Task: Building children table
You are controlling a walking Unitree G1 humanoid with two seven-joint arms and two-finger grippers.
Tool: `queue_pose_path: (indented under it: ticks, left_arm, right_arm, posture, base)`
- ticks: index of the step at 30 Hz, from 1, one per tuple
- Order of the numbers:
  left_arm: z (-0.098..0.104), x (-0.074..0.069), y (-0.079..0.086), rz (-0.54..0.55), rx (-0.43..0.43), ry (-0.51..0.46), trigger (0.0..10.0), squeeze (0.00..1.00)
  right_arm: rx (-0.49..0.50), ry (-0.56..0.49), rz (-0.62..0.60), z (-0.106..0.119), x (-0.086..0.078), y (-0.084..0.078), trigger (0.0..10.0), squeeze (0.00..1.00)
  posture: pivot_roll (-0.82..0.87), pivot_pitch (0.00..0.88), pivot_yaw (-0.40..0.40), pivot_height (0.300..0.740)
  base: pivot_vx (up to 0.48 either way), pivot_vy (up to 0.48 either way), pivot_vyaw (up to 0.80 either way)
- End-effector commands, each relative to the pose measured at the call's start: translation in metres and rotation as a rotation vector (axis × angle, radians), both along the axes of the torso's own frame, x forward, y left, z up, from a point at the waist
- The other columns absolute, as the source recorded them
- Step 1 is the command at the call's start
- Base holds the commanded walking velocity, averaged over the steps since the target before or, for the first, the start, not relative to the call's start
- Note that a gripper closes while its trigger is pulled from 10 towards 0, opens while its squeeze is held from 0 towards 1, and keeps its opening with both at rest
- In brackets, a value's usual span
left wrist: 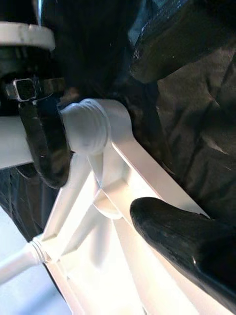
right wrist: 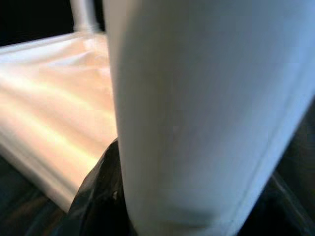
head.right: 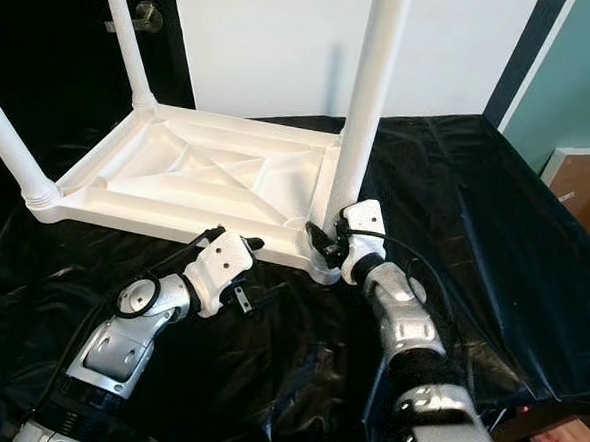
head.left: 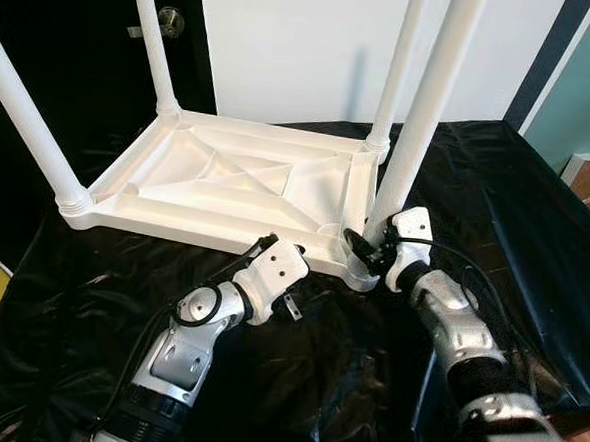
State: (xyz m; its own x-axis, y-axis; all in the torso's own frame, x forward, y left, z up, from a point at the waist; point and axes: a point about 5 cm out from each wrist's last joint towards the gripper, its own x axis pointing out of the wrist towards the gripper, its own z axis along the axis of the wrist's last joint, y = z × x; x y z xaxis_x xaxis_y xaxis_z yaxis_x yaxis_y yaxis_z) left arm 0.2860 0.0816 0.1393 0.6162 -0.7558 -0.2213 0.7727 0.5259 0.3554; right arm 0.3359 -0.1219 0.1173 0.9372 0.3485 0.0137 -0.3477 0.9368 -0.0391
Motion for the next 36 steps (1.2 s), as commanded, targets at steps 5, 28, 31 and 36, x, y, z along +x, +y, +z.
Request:
queue_pose_path:
  ticks: [5, 28, 31, 36]
  left_arm:
    - [0.004, 0.010, 0.005, 0.213, -0.029, -0.105, 10.0, 0.00]
    - [0.000, 0.011, 0.002, 0.290, -0.017, -0.154, 10.0, 0.00]
    - [0.000, 0.010, 0.002, 0.281, -0.016, -0.151, 10.0, 0.00]
    - [0.001, 0.007, 0.001, 0.222, -0.009, -0.135, 10.0, 0.00]
  right_arm:
    - [0.049, 0.126, -0.268, -0.029, -0.012, 0.005, 10.0, 0.00]
    - [0.041, -0.001, -0.086, -0.010, -0.015, -0.016, 10.0, 1.00]
    - [0.043, -0.014, -0.029, -0.006, -0.015, -0.023, 10.0, 1.00]
    - [0.005, -0.032, 0.149, 0.002, -0.018, -0.033, 10.0, 0.00]
  posture:
    - [0.02, 0.000, -0.032, 0.740]
    - [0.00, 0.000, -0.030, 0.740]
    - [0.00, 0.000, -0.026, 0.740]
    - [0.00, 0.000, -0.015, 0.740]
  base:
    - [0.000, 0.000, 0.00]
    - [0.000, 0.000, 0.00]
    - [0.000, 0.000, 0.00]
    - [0.000, 0.000, 0.00]
